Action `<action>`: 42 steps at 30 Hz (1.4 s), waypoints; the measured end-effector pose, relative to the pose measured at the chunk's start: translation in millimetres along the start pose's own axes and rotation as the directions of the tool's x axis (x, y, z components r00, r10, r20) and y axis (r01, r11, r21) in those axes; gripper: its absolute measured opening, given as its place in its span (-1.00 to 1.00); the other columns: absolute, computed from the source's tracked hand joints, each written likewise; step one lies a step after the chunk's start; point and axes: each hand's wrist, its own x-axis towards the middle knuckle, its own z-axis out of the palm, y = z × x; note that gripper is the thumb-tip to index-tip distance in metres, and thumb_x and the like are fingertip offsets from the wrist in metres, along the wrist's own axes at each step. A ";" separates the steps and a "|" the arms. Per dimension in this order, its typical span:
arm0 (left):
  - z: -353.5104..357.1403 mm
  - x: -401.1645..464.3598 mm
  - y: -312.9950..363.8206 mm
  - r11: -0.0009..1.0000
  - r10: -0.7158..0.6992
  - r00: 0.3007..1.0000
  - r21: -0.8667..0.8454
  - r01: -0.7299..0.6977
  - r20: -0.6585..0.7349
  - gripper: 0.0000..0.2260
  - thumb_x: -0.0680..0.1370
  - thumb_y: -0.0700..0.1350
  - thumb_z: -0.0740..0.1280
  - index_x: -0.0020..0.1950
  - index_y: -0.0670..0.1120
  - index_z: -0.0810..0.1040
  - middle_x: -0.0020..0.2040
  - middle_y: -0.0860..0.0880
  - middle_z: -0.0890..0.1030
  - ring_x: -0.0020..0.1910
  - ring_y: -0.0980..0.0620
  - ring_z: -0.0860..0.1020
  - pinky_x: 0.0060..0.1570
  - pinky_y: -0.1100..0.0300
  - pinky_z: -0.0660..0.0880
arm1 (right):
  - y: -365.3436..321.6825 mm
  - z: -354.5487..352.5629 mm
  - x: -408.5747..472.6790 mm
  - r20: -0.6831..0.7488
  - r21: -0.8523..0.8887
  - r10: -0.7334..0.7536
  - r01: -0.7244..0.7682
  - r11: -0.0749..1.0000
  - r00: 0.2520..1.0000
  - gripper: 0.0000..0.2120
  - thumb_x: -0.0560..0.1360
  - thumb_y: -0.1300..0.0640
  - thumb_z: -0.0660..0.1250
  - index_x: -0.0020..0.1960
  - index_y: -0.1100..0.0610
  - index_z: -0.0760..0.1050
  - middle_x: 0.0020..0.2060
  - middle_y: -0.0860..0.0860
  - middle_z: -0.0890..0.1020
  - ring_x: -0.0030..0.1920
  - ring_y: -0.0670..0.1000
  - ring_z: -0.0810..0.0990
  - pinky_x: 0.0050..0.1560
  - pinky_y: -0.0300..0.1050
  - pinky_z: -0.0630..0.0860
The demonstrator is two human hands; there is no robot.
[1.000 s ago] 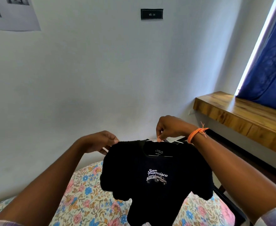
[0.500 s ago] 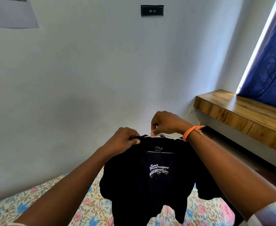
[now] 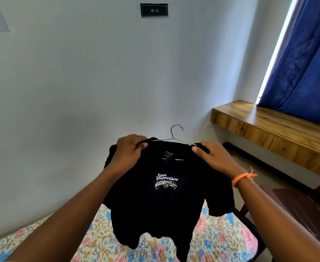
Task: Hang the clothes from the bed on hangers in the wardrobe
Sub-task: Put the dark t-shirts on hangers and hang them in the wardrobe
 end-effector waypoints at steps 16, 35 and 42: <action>53.4 20.4 87.4 0.991 -0.011 1.000 -0.133 0.008 -0.021 -0.90 0.58 -0.18 0.34 -0.03 -0.07 0.66 -0.17 0.07 0.66 -0.12 0.08 0.59 -0.01 0.12 0.49 | 73.3 -70.7 -75.9 -0.356 -0.368 -0.153 0.013 0.930 0.922 -0.65 0.64 0.02 0.03 0.21 0.13 0.51 -0.05 0.06 0.62 -0.07 0.08 0.54 0.04 0.06 0.50; 187.3 -82.7 353.3 0.819 0.450 0.878 -0.467 -0.333 0.164 -0.83 0.57 -0.12 0.36 0.13 0.00 0.66 0.03 0.02 0.70 0.05 -0.04 0.62 0.18 -0.07 0.48 | 77.2 -206.7 -431.9 -0.790 -0.578 -0.110 -0.673 0.462 0.603 -0.77 0.62 0.12 0.18 0.01 0.22 0.56 -0.21 0.11 0.59 -0.23 0.16 0.54 -0.35 -0.04 0.44; 251.8 -141.8 503.0 0.817 0.482 0.842 -0.471 -0.333 0.242 -0.79 0.62 -0.08 0.27 0.22 0.08 0.58 0.10 0.07 0.63 0.22 -0.03 0.46 0.11 0.06 0.21 | 110.0 -292.1 -550.3 -0.799 -0.595 -0.121 -0.744 0.304 0.589 -0.89 0.53 0.21 0.42 0.02 0.23 0.59 -0.19 0.12 0.63 -0.21 0.16 0.59 -0.33 -0.06 0.51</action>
